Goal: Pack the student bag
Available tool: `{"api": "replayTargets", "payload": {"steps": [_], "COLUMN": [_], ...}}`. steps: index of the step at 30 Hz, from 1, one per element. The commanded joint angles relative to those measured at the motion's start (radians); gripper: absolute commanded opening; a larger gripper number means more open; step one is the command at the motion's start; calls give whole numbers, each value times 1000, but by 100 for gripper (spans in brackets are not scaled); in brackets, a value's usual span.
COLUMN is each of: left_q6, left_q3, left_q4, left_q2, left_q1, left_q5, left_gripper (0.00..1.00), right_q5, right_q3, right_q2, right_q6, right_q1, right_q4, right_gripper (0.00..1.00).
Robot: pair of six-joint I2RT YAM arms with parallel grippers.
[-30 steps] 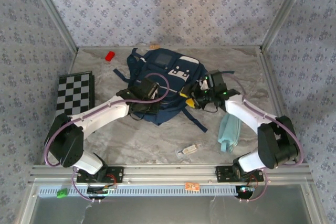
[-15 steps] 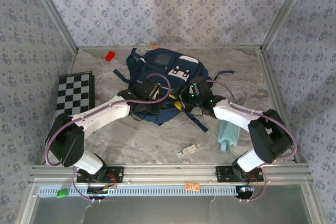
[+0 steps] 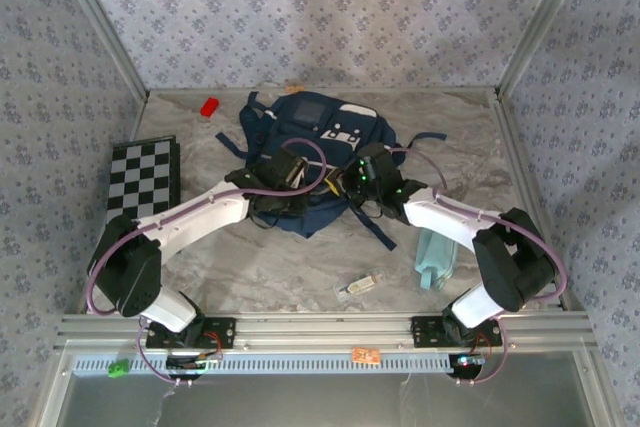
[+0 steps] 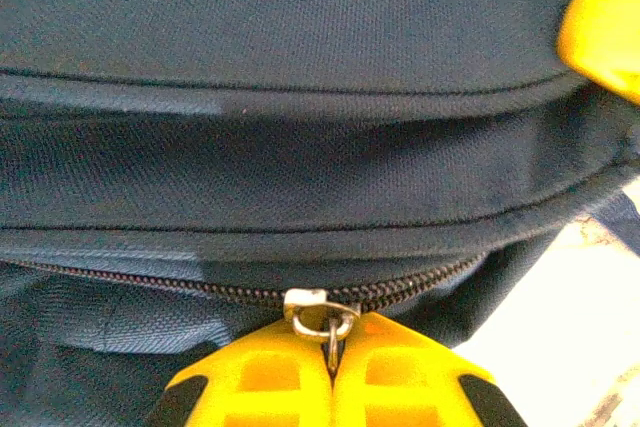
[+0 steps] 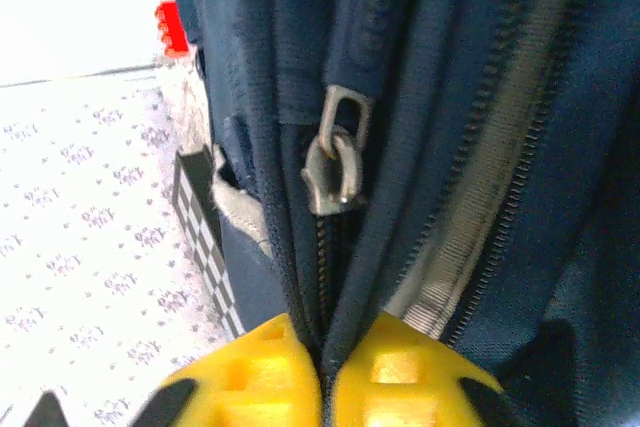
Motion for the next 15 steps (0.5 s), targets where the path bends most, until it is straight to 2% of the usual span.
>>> {"api": "replayTargets", "payload": {"steps": [1, 5, 15], "left_q6": [-18, -51, -28], "left_q3": [97, 152, 143], "left_q4": [-122, -290, -379], "left_q2": [15, 48, 86], "left_q1": [-15, -17, 23], "left_q5": [33, 32, -6], "left_gripper": [0, 0, 0], "right_q5": [15, -7, -73], "right_q3": [21, 9, -87], "right_q2": [-30, -77, -164], "right_q6": [-71, -139, -185], "right_q1": [-43, -80, -188], "right_q4": [-29, -119, -78], "right_gripper": [0, 0, 0]}}
